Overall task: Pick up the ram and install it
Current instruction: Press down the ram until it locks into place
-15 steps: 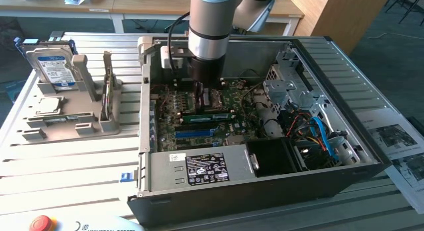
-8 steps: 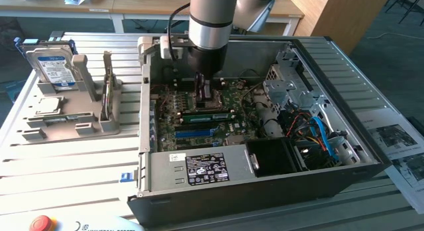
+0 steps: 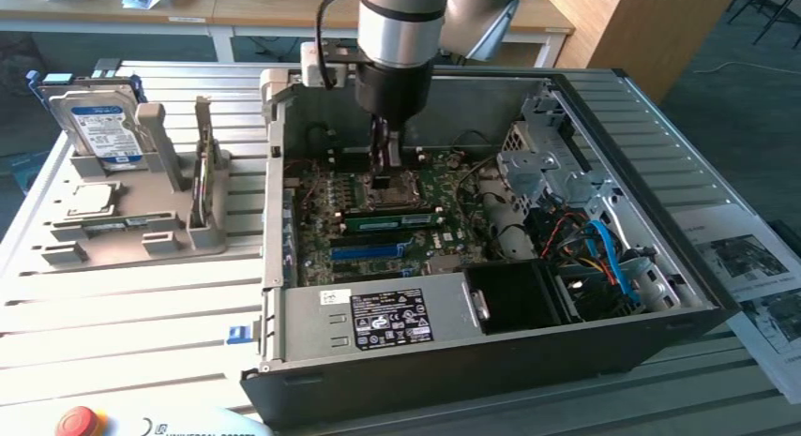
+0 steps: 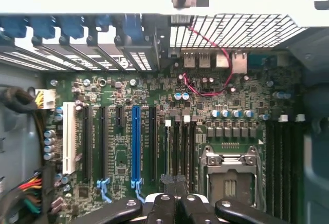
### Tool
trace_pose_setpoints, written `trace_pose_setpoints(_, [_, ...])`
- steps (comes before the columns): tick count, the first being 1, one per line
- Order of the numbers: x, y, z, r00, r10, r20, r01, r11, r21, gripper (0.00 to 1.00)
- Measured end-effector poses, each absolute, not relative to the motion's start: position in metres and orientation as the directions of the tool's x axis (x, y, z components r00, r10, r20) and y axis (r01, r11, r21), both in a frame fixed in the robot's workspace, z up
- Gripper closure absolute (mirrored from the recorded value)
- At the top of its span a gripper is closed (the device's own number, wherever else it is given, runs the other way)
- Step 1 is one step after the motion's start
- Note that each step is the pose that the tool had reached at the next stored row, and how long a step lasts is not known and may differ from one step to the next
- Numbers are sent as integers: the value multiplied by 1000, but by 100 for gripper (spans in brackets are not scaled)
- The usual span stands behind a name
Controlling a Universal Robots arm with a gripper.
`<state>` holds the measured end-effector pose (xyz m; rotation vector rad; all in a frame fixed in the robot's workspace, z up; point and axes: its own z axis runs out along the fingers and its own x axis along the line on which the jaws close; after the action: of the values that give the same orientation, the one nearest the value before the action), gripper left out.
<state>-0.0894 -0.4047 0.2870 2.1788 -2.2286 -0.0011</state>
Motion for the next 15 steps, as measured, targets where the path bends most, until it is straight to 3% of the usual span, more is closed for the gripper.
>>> trace_pose_setpoints(15, [-89,-405,349,-22,-1000,22,-1000,23,19,90])
